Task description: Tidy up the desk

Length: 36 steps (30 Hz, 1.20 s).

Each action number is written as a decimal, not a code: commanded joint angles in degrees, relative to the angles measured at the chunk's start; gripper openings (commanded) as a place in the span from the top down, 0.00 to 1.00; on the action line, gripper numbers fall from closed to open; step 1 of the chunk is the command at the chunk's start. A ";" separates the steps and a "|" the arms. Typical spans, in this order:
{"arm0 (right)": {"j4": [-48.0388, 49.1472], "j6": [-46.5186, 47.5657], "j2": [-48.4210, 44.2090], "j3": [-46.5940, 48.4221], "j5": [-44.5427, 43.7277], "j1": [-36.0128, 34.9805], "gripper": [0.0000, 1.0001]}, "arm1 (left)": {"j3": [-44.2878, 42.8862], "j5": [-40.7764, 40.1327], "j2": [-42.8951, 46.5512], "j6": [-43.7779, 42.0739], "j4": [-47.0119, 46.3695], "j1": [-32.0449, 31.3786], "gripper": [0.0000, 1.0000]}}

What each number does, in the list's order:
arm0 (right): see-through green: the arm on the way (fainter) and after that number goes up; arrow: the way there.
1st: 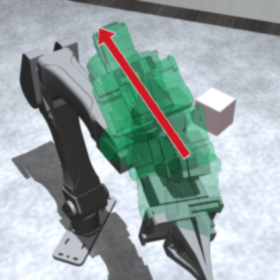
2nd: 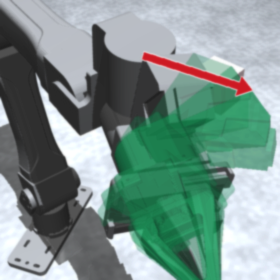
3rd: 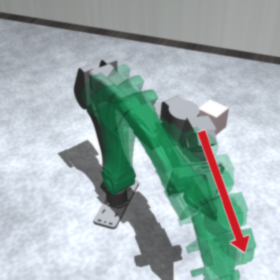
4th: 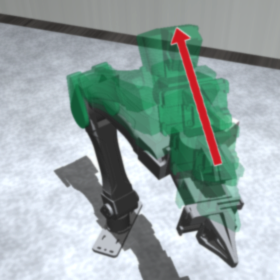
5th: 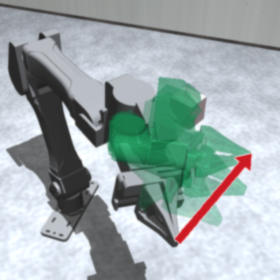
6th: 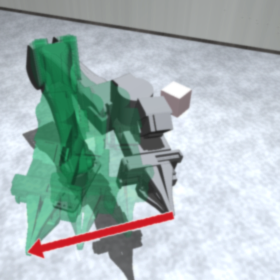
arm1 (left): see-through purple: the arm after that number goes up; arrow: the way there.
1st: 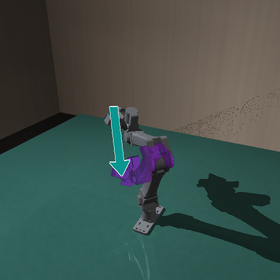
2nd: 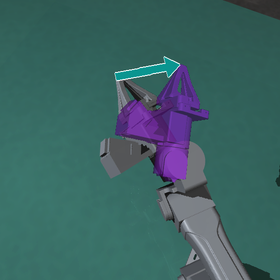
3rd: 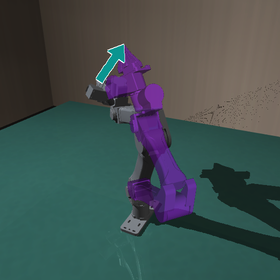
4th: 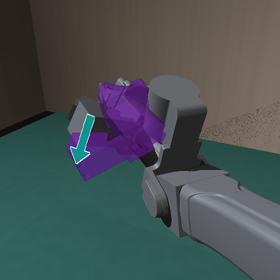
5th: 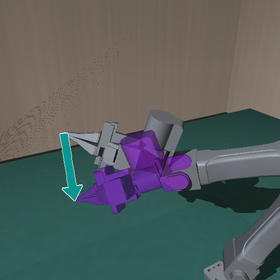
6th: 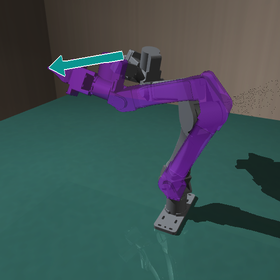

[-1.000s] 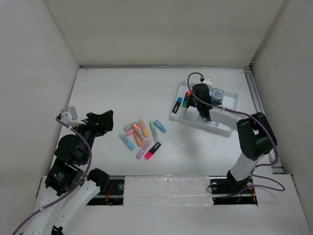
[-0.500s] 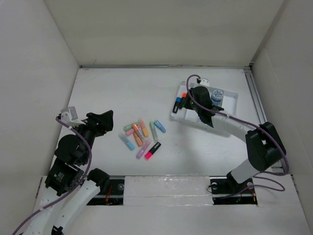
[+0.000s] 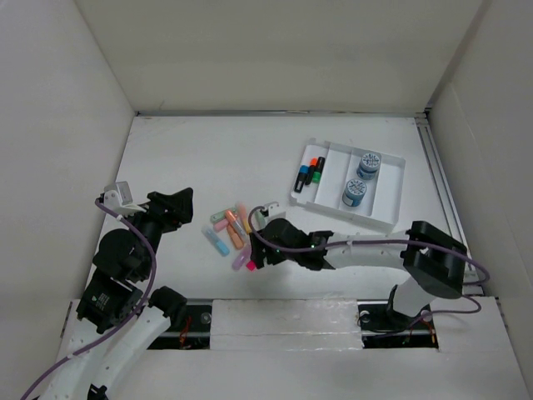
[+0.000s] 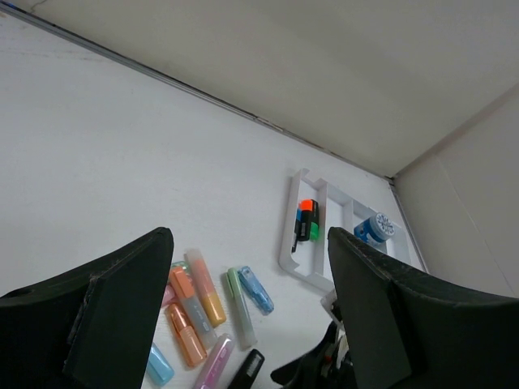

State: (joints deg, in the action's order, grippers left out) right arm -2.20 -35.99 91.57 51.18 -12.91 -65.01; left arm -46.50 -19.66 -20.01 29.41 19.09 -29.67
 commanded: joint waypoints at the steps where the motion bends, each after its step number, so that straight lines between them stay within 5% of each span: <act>1: -2.73 -6.81 0.36 -1.08 -3.53 -3.53 0.20 | 0.36 0.59 0.50 -0.67 -2.22 -0.12 0.27; 16: -3.59 -6.38 13.11 9.73 -10.91 -4.24 0.17 | 0.36 0.68 0.59 -0.76 -2.31 -0.12 0.27; 29: -17.66 -7.61 15.83 13.16 -22.68 -4.24 0.49 | 0.36 0.85 -0.12 -0.76 -2.57 -0.12 0.27; 36: -14.86 -6.29 13.55 10.52 -20.59 -4.24 0.37 | 0.36 1.03 -0.38 -0.84 -2.66 -0.12 0.27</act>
State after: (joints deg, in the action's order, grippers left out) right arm -15.55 -43.29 106.26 62.96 -34.44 -69.67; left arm -46.48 -19.42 -20.01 29.39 19.07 -29.67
